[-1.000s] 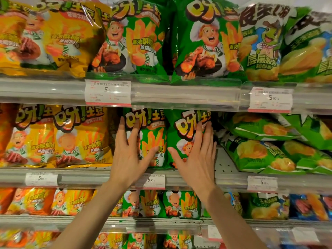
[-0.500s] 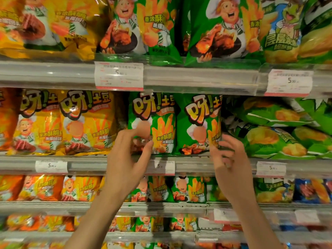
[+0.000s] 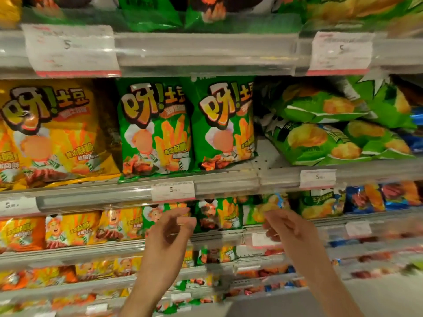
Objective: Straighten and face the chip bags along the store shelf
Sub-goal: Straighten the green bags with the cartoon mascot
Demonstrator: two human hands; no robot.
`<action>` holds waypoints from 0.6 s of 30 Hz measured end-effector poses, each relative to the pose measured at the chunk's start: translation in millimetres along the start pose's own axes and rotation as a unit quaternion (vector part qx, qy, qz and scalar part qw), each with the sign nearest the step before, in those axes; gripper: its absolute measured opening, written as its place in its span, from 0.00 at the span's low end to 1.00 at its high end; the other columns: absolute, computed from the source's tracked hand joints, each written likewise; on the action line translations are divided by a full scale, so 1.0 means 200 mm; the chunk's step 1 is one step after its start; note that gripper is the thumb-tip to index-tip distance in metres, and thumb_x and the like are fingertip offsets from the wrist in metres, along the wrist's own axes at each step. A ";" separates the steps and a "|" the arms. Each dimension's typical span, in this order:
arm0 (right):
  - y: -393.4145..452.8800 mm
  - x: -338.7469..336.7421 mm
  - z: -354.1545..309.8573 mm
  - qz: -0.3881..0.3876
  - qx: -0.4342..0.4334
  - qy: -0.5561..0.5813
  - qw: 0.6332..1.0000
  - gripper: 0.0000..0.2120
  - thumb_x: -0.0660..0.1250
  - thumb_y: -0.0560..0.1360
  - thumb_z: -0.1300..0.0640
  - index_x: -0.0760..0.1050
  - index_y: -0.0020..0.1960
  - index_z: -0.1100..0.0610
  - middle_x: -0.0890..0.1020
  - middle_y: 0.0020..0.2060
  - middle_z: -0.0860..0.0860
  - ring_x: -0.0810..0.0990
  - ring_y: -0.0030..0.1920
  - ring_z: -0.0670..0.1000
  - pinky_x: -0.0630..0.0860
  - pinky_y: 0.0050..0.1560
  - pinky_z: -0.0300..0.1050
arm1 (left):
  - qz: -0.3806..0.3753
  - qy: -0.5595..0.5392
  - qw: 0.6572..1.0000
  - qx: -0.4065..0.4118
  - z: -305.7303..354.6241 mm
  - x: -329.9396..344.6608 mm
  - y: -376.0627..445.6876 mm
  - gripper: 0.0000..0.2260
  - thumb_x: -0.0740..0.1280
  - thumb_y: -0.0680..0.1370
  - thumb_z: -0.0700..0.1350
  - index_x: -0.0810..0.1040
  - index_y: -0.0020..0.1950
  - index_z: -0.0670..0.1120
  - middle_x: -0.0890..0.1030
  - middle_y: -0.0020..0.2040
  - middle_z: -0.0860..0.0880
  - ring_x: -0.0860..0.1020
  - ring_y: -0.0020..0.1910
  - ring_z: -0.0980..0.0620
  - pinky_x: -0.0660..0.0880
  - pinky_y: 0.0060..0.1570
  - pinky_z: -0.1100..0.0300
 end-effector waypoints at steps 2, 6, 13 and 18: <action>0.04 -0.13 0.00 0.005 -0.005 0.004 1.000 0.06 0.67 0.80 0.55 0.83 0.49 0.54 0.86 0.39 0.48 0.83 0.41 0.48 0.78 0.40 0.36 | 0.014 -0.010 1.000 0.005 0.06 0.10 -0.03 0.06 0.67 0.79 0.53 0.80 0.55 0.56 0.85 0.46 0.59 0.83 0.46 0.59 0.79 0.53 0.52; 0.12 -0.42 -0.03 -0.011 -0.023 0.011 1.000 0.07 0.66 0.80 0.54 0.82 0.49 0.53 0.86 0.39 0.47 0.84 0.40 0.43 0.79 0.43 0.36 | 0.045 -0.026 0.998 0.018 0.21 0.38 -0.09 0.06 0.69 0.79 0.51 0.81 0.55 0.54 0.85 0.47 0.57 0.83 0.47 0.59 0.78 0.52 0.56; 0.23 -0.75 -0.02 -0.036 -0.006 0.062 0.997 0.06 0.66 0.79 0.59 0.82 0.49 0.57 0.86 0.39 0.52 0.84 0.41 0.46 0.79 0.42 0.33 | 0.075 -0.041 0.996 0.019 0.35 0.69 -0.13 0.06 0.68 0.80 0.48 0.82 0.56 0.52 0.86 0.49 0.54 0.84 0.50 0.55 0.79 0.53 0.53; 0.30 -0.84 -0.05 -0.026 -0.013 0.052 0.998 0.07 0.67 0.78 0.57 0.82 0.48 0.58 0.86 0.38 0.51 0.84 0.40 0.47 0.81 0.43 0.38 | 0.077 -0.067 0.994 0.028 0.44 0.76 -0.11 0.06 0.69 0.79 0.49 0.82 0.54 0.53 0.86 0.48 0.55 0.84 0.48 0.57 0.78 0.52 0.56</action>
Point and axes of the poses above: each hand's wrist, its own y-axis towards the middle knuckle, its own x-axis out of the palm, z = x × y, the point moved 10 cm from there along y, towards the middle knuckle
